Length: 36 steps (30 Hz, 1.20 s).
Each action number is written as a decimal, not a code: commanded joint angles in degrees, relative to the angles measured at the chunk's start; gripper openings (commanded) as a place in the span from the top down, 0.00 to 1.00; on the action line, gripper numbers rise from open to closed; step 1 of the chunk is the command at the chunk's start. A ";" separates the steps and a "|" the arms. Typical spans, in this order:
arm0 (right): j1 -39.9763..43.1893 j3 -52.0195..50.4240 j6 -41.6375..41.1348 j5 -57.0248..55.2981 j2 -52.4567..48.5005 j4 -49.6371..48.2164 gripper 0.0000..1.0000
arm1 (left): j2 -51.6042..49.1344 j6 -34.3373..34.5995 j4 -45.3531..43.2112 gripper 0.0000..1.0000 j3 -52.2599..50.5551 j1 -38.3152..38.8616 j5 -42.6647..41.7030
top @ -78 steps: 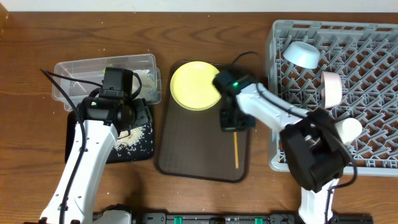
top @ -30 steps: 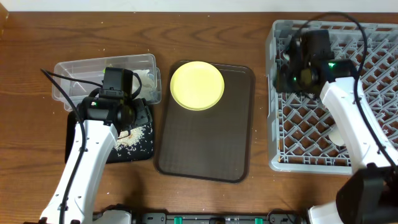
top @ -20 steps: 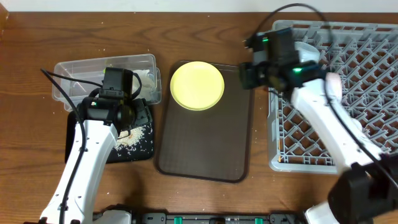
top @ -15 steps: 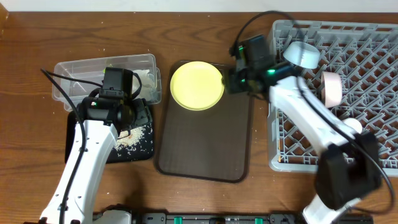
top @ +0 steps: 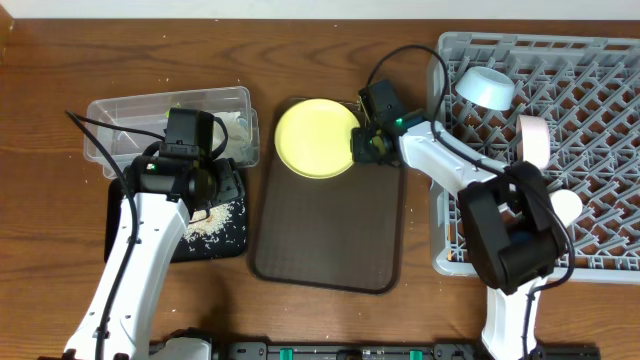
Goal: Sort waste into correct bins and load items into the dishwasher rack
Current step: 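Lift the yellow plate and stand it upright in the rack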
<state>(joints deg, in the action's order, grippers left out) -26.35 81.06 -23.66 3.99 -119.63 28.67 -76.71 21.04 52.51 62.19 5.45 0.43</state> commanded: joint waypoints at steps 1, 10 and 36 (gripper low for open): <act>-0.59 0.70 -1.16 -1.01 -0.74 0.09 0.78 | 0.28 0.50 0.26 0.27 0.55 -0.02 1.14; 2.62 0.74 -1.05 -0.96 1.14 3.91 0.99 | 0.28 0.50 0.79 0.27 0.55 -0.02 1.14; 12.04 0.74 16.50 -52.81 34.51 15.37 0.99 | 0.28 0.50 0.79 0.27 0.55 -0.02 1.14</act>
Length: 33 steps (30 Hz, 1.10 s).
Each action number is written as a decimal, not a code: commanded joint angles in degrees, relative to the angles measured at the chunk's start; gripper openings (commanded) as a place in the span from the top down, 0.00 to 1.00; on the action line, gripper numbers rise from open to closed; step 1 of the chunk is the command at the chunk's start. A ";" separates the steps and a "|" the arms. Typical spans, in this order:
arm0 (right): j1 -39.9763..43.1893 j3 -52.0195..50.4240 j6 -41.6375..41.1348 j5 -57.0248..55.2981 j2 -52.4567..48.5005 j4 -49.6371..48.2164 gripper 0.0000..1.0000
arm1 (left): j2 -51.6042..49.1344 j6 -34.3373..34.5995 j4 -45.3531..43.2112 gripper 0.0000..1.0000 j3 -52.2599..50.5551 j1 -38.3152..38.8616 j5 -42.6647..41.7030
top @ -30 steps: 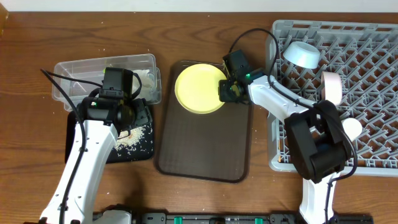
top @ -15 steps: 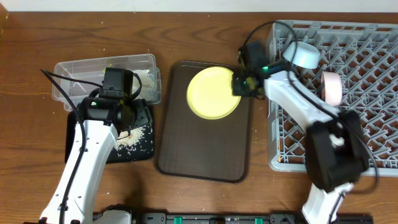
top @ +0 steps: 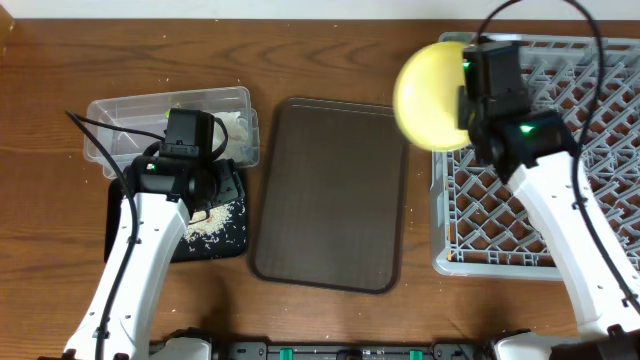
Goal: Sort waste into correct bins and load items into the dishwasher rack
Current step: 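Lift the yellow plate and stand it upright in the rack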
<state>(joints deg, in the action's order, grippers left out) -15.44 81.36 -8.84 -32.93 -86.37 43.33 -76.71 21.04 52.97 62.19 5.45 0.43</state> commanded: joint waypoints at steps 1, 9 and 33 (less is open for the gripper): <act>1.27 0.44 1.70 -18.27 1.25 1.18 0.99 | 0.28 0.50 0.33 0.27 0.55 -0.02 1.14; 1.60 0.26 1.16 -17.18 0.83 7.91 0.99 | 0.28 0.50 0.28 0.27 0.55 -0.02 1.14; 1.55 -0.52 -4.50 -6.86 -1.92 12.28 0.99 | 0.28 0.50 0.33 0.27 0.55 -0.02 1.14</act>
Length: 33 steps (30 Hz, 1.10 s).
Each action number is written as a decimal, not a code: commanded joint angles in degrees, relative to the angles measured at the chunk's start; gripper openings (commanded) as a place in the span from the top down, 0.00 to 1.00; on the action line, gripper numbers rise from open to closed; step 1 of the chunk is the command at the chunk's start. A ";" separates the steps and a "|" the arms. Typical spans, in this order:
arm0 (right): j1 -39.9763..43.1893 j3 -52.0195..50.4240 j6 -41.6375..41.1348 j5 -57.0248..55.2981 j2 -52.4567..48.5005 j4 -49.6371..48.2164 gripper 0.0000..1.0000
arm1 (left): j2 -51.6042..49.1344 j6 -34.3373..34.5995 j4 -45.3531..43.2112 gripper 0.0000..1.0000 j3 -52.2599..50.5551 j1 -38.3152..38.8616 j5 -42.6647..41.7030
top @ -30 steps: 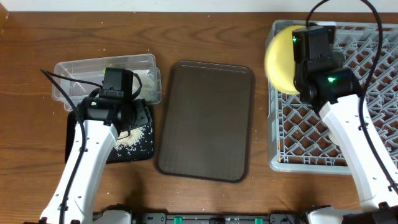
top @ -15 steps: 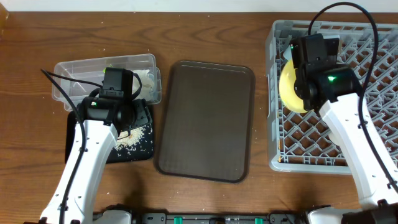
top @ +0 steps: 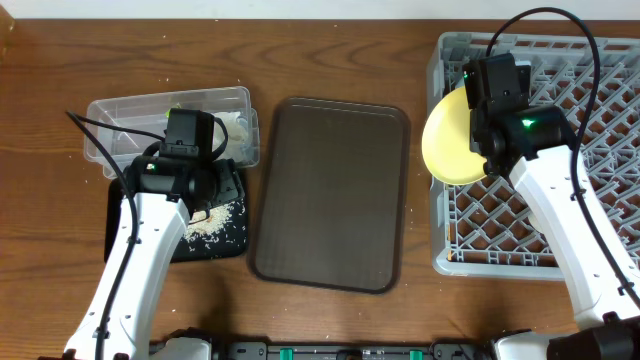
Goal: Sort waste into correct bins and load items into the dishwasher rack
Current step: 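Lift the yellow plate and stand it upright in the rack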
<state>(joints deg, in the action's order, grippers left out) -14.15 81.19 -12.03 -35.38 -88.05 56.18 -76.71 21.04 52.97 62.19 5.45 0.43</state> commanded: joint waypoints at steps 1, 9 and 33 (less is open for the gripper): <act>0.26 -0.35 -1.55 -5.46 -0.24 -1.22 0.99 | 0.28 0.50 0.33 0.27 0.55 -0.02 1.14; 0.31 -0.31 -2.03 -13.86 0.52 -6.05 0.99 | 0.28 0.50 0.37 0.27 0.55 -0.02 1.14; 0.20 -0.44 1.79 -4.63 -0.24 -1.95 0.99 | -0.02 0.50 0.35 0.27 0.55 -0.02 1.14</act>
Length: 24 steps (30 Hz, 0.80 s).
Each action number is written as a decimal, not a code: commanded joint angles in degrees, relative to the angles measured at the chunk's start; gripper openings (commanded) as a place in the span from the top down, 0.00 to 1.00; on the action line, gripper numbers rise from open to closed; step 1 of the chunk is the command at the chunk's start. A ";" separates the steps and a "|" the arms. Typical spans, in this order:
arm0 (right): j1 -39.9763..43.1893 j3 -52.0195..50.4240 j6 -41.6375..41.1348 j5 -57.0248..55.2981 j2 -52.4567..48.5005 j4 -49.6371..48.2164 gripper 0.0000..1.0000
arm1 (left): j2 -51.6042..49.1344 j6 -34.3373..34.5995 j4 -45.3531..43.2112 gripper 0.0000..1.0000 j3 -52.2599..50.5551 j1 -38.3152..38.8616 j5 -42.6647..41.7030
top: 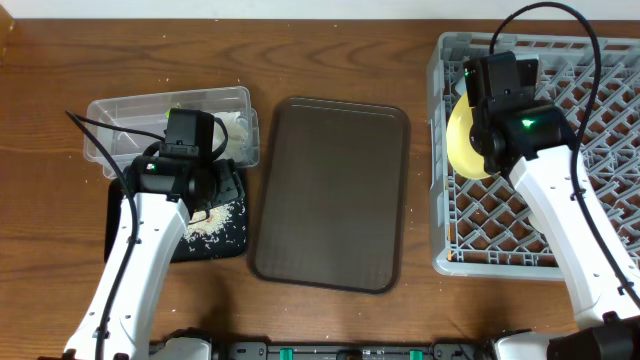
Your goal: Sort waste into correct bins and load items into the dishwasher rack
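Note:
The yellow plate [462, 140] stands nearly on edge inside the left part of the grey dishwasher rack [560, 235]. My right gripper [486, 148] is at the plate's right rim and seems shut on it. Its fingers are mostly hidden under the wrist. My left gripper [200, 188] hangs over the join between the clear bin [130, 115] and the black bin [222, 232]. Its jaws are hidden under the arm.
A brown serving tray [330, 195] lies bare in the middle of the wooden table [330, 60]. White crumbs are scattered in the black bin. The clear bin holds pale scraps. The right arm covers part of the rack.
The right gripper has shifted slightly right and down into the rack. The yellow plate has turned from a broad tilt to nearly on edge. The left arm is unchanged.
The yellow plate lay on the top of the brown tray with the right gripper at its rim. Then it hung lifted beside the rack's corner, then tilted over the rack's left side, and now stands nearly on edge inside it. The left arm never moved.

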<state>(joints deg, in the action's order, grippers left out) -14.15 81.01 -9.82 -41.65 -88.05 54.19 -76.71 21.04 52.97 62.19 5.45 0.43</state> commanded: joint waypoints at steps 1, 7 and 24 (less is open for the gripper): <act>0.20 -0.26 -0.42 1.68 -0.24 0.07 0.98 | -0.02 0.50 0.35 0.27 0.55 -0.02 1.14; 0.22 -0.26 -0.42 8.46 -0.26 0.07 0.59 | -0.02 0.50 0.35 0.27 0.55 -0.02 1.14; 1.14 -0.24 -8.92 8.90 -0.22 -0.94 0.56 | -0.02 0.50 0.37 0.27 0.55 -0.02 1.14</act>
<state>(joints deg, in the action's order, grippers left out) -14.02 80.97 -13.26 -30.28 -88.05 53.78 -76.71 21.04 53.01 62.19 5.45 0.43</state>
